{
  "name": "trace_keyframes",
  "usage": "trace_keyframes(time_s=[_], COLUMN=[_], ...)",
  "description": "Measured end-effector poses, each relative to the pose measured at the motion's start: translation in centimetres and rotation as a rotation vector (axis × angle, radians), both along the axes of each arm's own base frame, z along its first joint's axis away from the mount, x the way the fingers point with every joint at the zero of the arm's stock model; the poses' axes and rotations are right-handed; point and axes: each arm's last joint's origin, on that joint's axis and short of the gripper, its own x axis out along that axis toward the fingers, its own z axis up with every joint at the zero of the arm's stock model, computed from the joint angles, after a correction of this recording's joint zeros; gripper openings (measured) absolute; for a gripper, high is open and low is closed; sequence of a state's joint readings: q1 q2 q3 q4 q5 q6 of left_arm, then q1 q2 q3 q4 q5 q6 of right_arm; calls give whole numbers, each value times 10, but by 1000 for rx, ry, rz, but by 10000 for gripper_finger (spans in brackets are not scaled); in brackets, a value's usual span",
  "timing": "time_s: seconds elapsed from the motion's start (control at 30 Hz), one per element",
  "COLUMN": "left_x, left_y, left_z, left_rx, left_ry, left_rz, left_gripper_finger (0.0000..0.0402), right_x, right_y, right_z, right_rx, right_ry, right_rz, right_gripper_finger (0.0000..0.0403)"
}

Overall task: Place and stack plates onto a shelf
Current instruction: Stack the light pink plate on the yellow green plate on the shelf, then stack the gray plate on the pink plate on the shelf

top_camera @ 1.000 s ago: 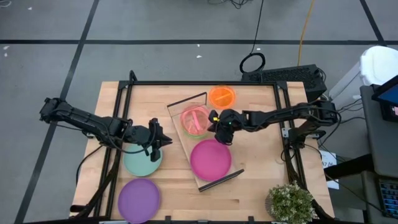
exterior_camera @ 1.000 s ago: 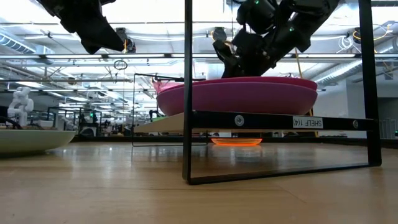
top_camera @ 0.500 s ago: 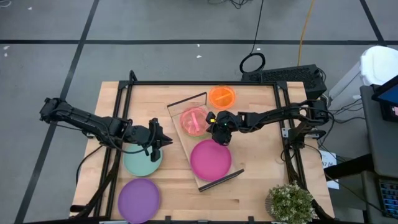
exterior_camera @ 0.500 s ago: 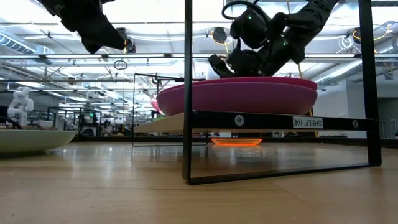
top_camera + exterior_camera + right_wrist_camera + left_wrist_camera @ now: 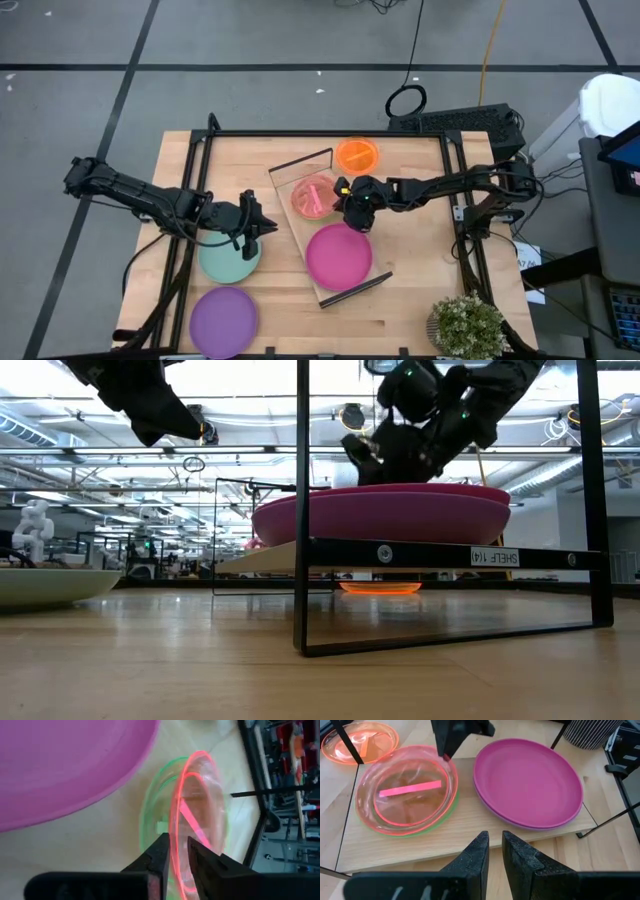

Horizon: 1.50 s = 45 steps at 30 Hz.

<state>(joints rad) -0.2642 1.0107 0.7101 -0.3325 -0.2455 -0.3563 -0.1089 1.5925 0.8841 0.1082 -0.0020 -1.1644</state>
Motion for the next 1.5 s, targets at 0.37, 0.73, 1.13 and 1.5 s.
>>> trace_keyframes(time_s=[0.37,0.73,1.13,1.5], left_x=[1,-3,-20,-23], left_y=[0,-12,-45,-74], left_z=[2,0,-12,-46], left_rx=[-38,-61,-160,-181], left_ry=[-21,-5,127,330], left_rz=[22,-17,-62,32], left_gripper_finger=[58,58,58,58], right_x=[-7,-28,-71,-80], right_y=[14,51,69,67], right_z=[22,70,124,122], right_rx=[32,-36,353,524], right_ry=[-61,-250,-480,-436], right_rz=[-34,-147,-249,-361], right_gripper_finger=[69,69,68,68])
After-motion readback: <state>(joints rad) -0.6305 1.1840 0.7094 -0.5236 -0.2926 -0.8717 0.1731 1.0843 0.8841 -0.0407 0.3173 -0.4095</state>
